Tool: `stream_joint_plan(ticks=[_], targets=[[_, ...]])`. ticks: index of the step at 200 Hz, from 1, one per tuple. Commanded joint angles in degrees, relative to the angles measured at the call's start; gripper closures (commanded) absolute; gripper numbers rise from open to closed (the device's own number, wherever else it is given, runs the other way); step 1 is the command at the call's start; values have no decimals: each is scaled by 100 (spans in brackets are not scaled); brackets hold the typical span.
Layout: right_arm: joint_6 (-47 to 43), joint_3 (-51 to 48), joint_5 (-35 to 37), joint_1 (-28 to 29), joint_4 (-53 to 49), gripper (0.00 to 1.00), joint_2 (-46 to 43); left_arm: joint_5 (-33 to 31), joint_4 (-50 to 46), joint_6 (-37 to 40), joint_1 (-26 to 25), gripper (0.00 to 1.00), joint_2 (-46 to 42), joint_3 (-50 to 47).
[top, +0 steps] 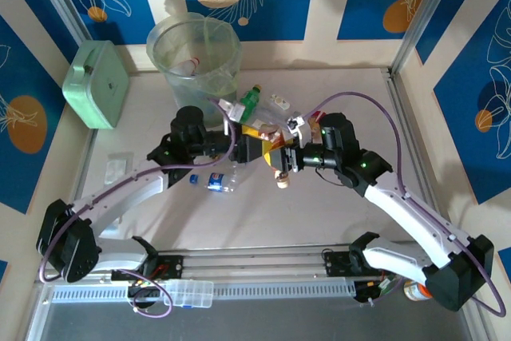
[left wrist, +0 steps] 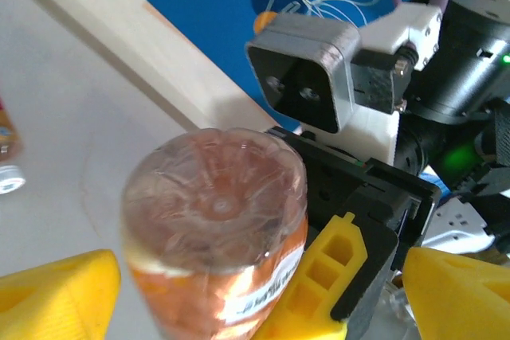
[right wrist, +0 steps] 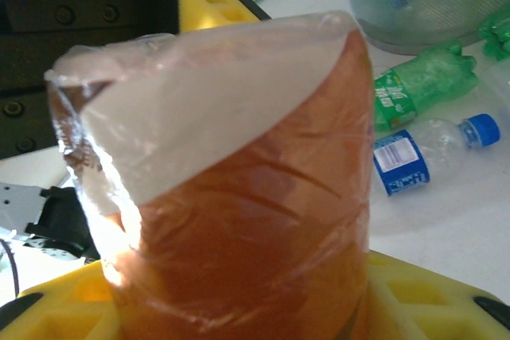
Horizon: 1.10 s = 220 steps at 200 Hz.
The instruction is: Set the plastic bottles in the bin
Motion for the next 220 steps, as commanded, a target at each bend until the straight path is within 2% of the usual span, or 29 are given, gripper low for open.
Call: stream_joint_plan(ticks=[1,70,101,132,148,165,183,199,220], targets=[[178,-115,-395,-23,124,51,-215,95,-115,348,-241,10,101,362],[282,-372,-690,-5,209,52,-508,-211,-348,548,-588,18,355,754],[284,-450,-687,-13,259,52,-668,-267,-385,581,-674,30,545,909],[336,-583,-651,-14,346,51,-789,-348,-462,564,-689,49,696,1098],[353,-673,-562,-21,367,51,-883,-397,-458,551,-704,54,724,1170],[345,-747,-424,-48,343,45,-1013,-394,-479,571,-703,56,724,1246],[332,-794,-170,-96,254,26,-1161,-476,-602,676,-694,56,734,1362],[284,-847,-51,-144,229,15,-1306,-722,-932,949,-688,56,729,1545],[267,-823,96,-188,176,7,-1496,-1179,-1486,1407,-617,58,762,1912]])
